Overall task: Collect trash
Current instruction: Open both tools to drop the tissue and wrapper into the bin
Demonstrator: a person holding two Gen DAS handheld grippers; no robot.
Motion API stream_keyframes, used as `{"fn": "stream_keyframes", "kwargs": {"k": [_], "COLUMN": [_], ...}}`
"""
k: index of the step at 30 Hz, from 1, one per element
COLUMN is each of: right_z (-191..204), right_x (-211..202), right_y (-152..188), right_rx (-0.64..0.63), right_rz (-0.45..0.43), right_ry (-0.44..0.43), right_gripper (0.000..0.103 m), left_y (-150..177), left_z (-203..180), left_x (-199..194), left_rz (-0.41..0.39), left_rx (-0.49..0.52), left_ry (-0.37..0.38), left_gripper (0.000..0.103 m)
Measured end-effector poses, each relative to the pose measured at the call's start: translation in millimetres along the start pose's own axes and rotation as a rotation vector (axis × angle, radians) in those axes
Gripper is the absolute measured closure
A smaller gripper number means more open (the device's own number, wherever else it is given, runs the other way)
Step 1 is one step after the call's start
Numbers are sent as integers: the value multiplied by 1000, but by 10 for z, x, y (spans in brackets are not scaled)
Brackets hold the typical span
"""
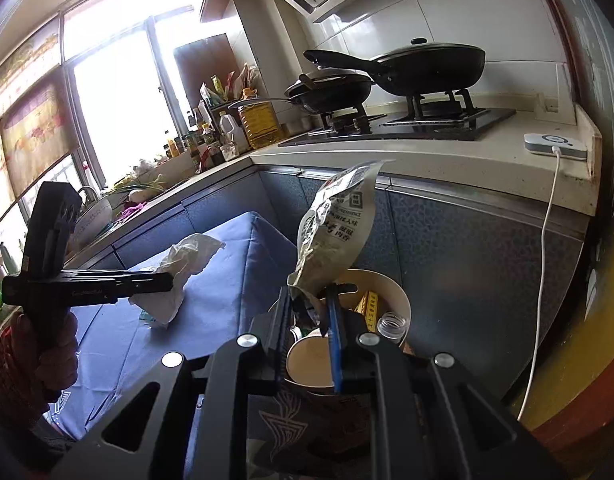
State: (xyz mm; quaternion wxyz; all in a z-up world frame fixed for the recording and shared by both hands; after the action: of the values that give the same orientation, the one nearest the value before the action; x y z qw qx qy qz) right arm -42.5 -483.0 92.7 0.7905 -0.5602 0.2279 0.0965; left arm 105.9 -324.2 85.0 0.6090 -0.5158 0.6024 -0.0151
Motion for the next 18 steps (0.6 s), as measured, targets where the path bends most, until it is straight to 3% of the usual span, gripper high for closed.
{"fn": "stream_keyframes", "kwargs": {"k": [7, 18], "right_z": [-89, -274], "right_x": [233, 632], "right_y": [45, -85], "right_rx": [39, 76], "right_rz": [28, 85], "right_ry": [3, 30], "right_gripper": [87, 87], "left_y": [-215, -407], "left_z": [35, 139], "left_x": [172, 740], "left_rz": [-6, 57], "left_rx": [8, 3], "left_ry": [8, 80], "left_gripper": [95, 95]}}
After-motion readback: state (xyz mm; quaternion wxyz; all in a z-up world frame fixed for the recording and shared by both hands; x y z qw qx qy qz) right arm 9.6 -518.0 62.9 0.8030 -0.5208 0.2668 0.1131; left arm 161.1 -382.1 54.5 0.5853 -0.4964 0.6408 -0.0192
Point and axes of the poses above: each gripper's, at about its wrist camera, not at the fingertips, and x roughly the way its jaws point, z to its left, y to its underside, the point moved 5 cm from there along x, roughly the way its jaws point, and after that the axes turned 7 degrees about y, right-handed, at the moved point
